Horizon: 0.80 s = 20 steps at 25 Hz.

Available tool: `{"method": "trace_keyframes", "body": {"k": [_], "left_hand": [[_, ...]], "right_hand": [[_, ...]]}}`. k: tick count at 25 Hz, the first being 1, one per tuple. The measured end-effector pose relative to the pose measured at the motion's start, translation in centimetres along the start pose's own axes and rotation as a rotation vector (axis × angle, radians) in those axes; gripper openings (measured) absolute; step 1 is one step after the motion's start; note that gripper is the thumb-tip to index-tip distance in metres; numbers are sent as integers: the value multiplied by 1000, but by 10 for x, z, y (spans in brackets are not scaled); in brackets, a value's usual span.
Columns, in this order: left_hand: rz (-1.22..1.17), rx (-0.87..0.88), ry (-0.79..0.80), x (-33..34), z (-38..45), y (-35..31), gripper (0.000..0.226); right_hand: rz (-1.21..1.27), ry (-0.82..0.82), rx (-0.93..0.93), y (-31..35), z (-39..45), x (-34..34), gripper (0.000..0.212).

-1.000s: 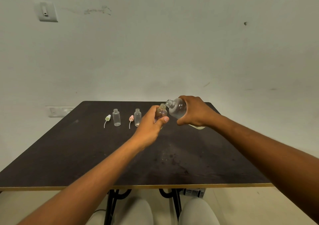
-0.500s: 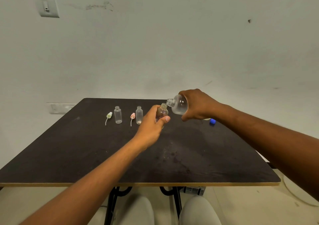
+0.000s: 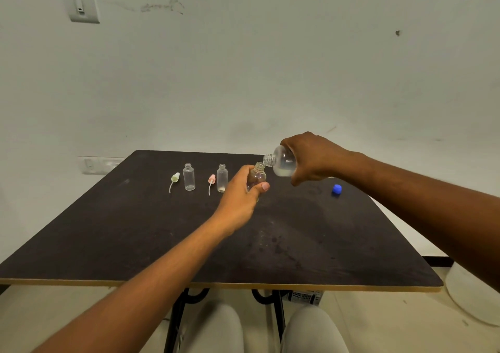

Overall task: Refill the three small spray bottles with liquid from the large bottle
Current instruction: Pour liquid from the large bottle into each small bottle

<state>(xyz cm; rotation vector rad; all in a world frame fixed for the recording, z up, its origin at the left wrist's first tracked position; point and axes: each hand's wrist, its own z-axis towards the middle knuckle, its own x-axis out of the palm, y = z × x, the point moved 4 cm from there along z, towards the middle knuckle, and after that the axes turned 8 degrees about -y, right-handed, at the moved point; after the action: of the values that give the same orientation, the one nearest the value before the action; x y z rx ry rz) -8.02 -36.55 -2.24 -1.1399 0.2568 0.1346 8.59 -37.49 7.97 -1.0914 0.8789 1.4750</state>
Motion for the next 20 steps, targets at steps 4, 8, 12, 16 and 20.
{"method": "trace_keyframes", "body": {"k": [4, 8, 12, 16, 20], "left_hand": [[6, -16, 13, 1, -2, 0, 27], [1, -26, 18, 1, -2, 2, 28], [1, -23, 23, 0, -3, 3, 26], [-8, -22, 17, 0, -5, 1, 23], [-11, -25, 13, 0, -6, 1, 24]], "right_hand": [[-31, 16, -8, 2, 1, -1, 63], [-69, 38, -20, 4, 3, -2, 59], [-85, 50, -21, 5, 4, -2, 60], [-92, 64, -29, 6, 5, -2, 60], [-104, 68, -28, 6, 6, -3, 60]]}}
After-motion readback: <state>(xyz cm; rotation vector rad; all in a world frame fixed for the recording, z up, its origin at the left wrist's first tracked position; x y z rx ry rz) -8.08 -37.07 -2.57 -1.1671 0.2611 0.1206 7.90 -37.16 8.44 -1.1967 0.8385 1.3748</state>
